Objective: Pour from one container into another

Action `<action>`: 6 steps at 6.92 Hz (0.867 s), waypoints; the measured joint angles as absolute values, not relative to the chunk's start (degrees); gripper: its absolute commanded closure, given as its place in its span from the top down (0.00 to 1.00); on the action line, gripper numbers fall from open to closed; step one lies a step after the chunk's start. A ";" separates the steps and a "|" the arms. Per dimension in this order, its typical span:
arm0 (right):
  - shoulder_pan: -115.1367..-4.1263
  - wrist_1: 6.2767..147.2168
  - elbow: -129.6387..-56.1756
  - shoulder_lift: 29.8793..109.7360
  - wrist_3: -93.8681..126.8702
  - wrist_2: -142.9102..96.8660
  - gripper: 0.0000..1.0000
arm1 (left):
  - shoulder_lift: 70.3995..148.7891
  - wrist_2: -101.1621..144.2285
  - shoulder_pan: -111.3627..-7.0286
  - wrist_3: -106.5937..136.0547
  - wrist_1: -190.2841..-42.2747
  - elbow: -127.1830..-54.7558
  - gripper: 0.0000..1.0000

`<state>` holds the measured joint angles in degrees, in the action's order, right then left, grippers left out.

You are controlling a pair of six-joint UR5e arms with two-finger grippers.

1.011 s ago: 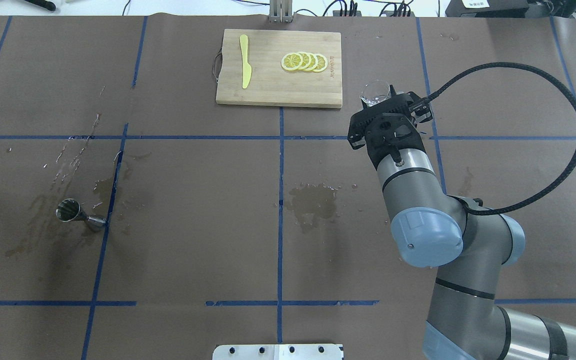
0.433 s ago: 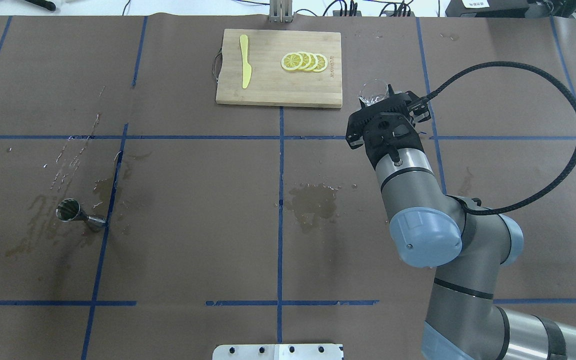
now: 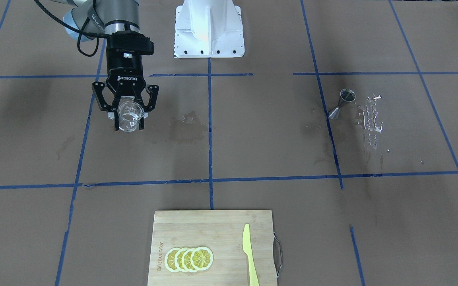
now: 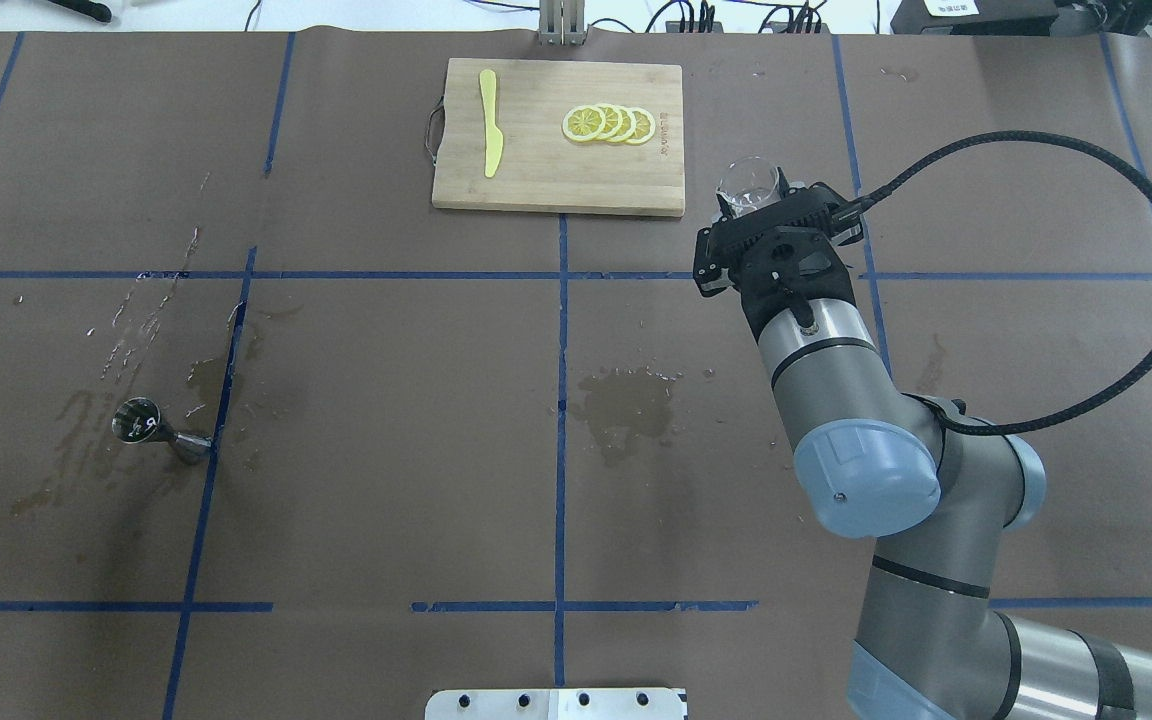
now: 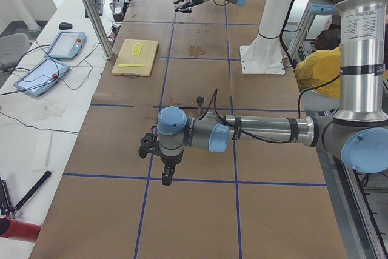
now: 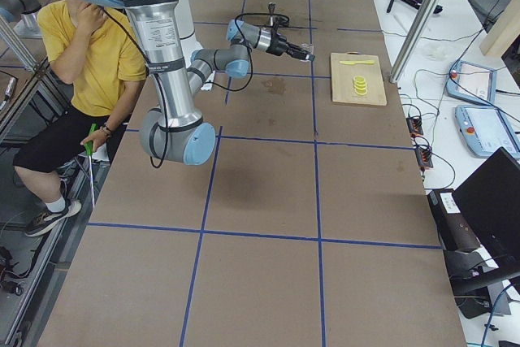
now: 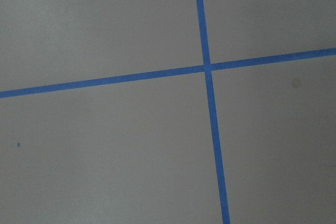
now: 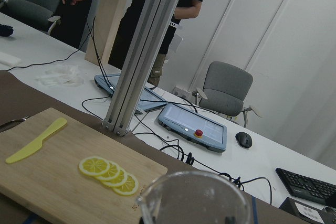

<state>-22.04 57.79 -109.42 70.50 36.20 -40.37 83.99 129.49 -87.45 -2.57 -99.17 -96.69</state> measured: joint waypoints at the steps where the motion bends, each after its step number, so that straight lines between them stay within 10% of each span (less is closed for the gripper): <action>1: -21.98 54.01 -108.57 71.72 36.26 -40.51 0.00 | 83.66 129.50 -87.41 -3.92 -99.55 -96.85 1.00; 6: -20.48 35.62 -105.72 84.28 45.43 -40.56 0.00 | 83.51 129.46 -87.29 -4.74 -99.63 -97.12 1.00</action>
